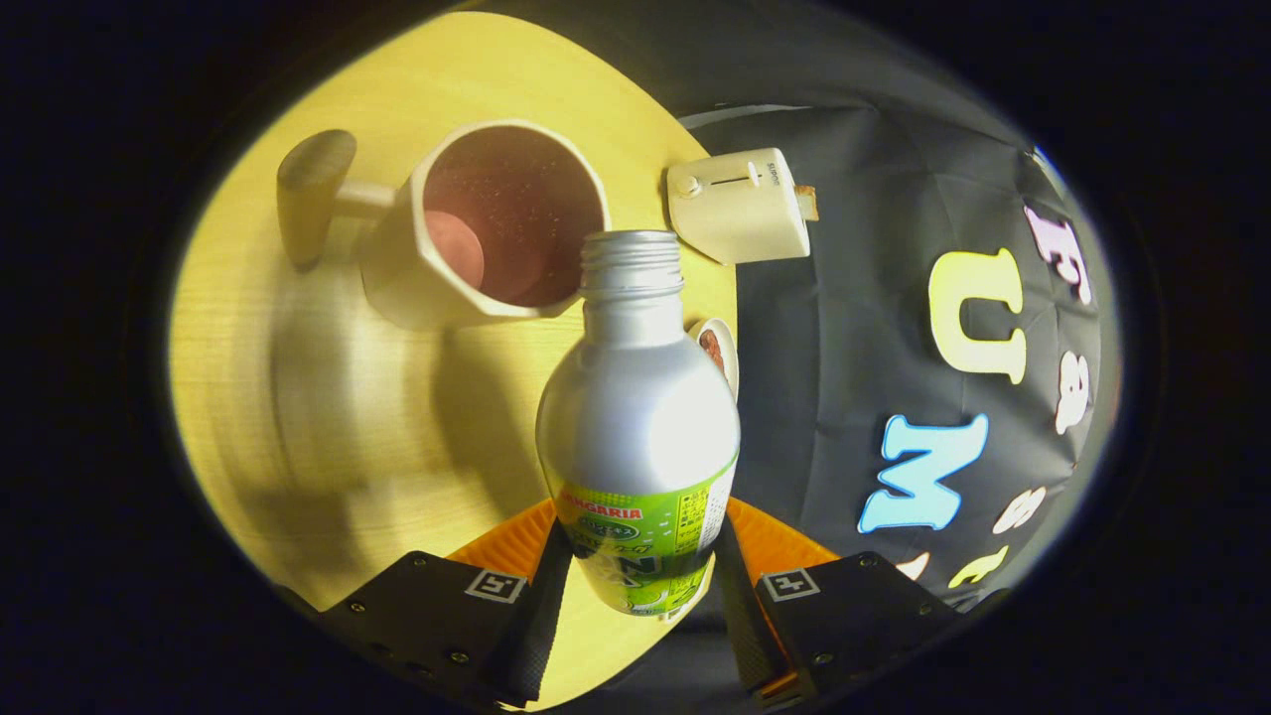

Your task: Take the bottle from table, then pour the juice into the cup, finally place the bottle on the coaster

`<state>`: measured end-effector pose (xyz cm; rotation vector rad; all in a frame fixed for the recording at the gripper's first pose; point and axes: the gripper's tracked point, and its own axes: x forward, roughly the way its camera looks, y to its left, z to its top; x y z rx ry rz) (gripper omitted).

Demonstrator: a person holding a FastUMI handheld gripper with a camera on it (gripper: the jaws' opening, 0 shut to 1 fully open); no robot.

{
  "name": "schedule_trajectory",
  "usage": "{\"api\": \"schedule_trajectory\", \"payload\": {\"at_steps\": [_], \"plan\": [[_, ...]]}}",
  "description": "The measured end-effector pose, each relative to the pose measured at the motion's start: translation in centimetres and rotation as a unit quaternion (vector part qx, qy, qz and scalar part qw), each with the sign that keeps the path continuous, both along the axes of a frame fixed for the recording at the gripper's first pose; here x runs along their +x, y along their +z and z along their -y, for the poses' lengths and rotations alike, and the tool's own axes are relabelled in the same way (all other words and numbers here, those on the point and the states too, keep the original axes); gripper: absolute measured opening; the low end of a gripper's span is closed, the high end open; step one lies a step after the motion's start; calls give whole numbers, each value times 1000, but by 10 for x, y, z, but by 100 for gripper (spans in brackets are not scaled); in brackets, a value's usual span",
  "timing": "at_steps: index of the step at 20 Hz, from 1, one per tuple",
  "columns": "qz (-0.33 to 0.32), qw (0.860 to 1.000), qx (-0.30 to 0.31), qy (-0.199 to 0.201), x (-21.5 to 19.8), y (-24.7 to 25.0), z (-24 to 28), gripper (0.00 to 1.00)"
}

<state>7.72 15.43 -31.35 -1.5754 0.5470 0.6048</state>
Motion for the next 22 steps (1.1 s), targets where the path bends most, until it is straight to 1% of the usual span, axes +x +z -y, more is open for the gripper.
{"api": "schedule_trajectory", "payload": {"at_steps": [7,16,22], "plan": [[2,999,-48,26,-2,8,-1,71],[4,992,-115,56,3,14,0,71],[2,989,-135,54,10,16,3,71]]}}
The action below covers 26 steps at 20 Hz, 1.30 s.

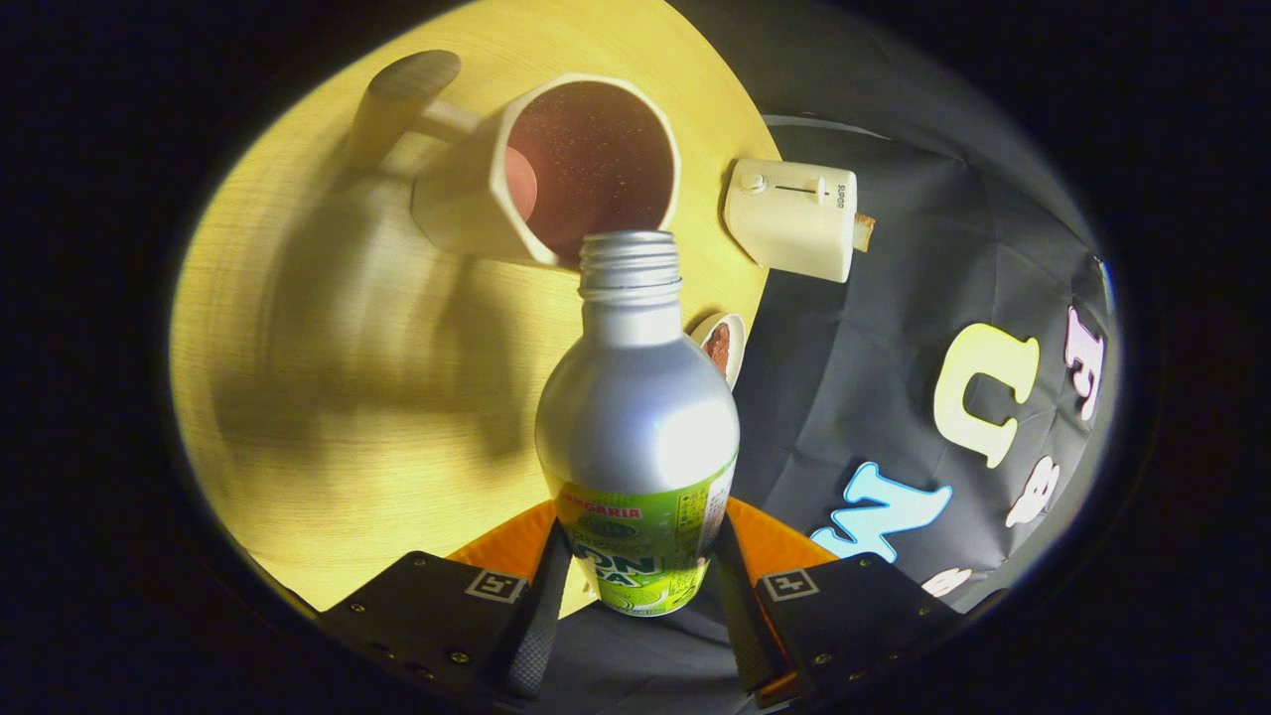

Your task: Take the bottle from table, then pour the juice into the cup, finally place the bottle on the coaster

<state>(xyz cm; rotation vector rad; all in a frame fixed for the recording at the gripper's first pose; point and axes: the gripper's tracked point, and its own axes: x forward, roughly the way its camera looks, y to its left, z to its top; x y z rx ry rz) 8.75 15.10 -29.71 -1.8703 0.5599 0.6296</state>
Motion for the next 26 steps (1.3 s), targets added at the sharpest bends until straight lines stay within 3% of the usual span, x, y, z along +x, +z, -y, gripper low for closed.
{"api": "schedule_trajectory", "payload": {"at_steps": [26], "plan": [[2,997,-78,2,-9,20,2,71]]}}
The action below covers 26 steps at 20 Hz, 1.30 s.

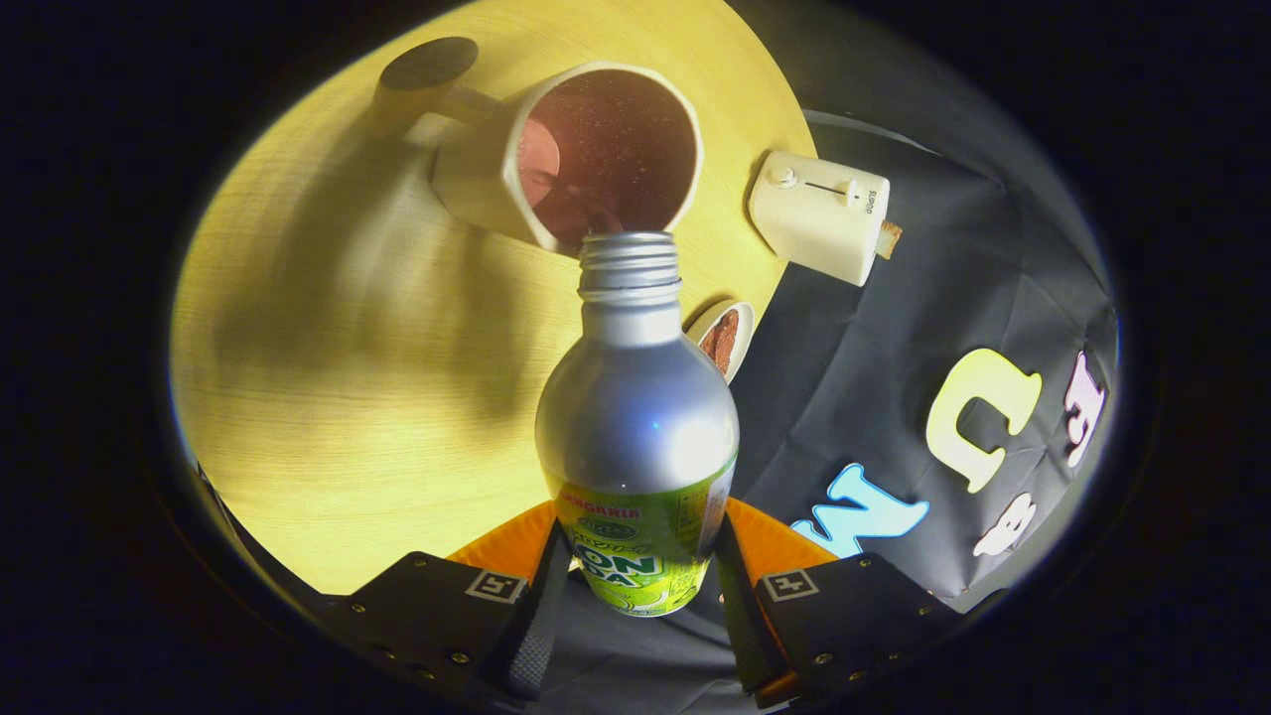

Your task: Take the bottle from table, then pour the juice into the cup, finally place the bottle on the coaster

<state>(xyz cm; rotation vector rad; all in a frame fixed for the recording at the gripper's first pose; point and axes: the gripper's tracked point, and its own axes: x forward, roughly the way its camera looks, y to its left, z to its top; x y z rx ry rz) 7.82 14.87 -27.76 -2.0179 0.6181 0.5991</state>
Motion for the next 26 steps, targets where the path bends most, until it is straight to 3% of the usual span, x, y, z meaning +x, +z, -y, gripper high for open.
{"api": "schedule_trajectory", "payload": {"at_steps": [26], "plan": [[-3,997,-75,8,5,17,-8,71]]}}
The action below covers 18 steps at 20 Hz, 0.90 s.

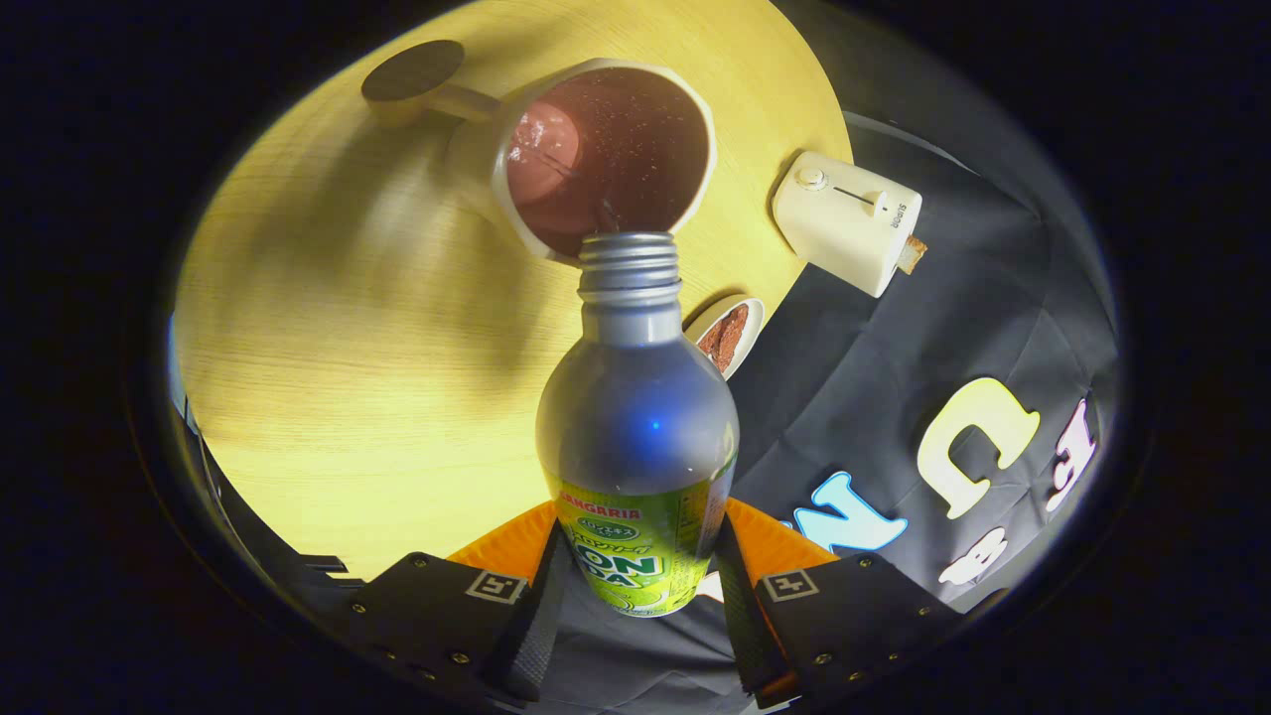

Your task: Take the bottle from table, then pour the juice into the cup, finally place the bottle on the coaster

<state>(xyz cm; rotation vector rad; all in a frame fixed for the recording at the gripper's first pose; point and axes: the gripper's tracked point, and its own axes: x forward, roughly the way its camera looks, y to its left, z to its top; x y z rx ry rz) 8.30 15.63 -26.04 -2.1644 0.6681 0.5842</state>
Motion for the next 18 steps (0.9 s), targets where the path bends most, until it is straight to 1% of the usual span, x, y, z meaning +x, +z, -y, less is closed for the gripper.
{"api": "schedule_trajectory", "payload": {"at_steps": [7,12,14,18], "plan": [[4,1000,-25,7,2,11,-5,71],[10,999,-47,26,2,21,-14,71],[18,997,-58,51,4,25,-24,71],[16,996,-68,62,-3,23,-24,71]]}}
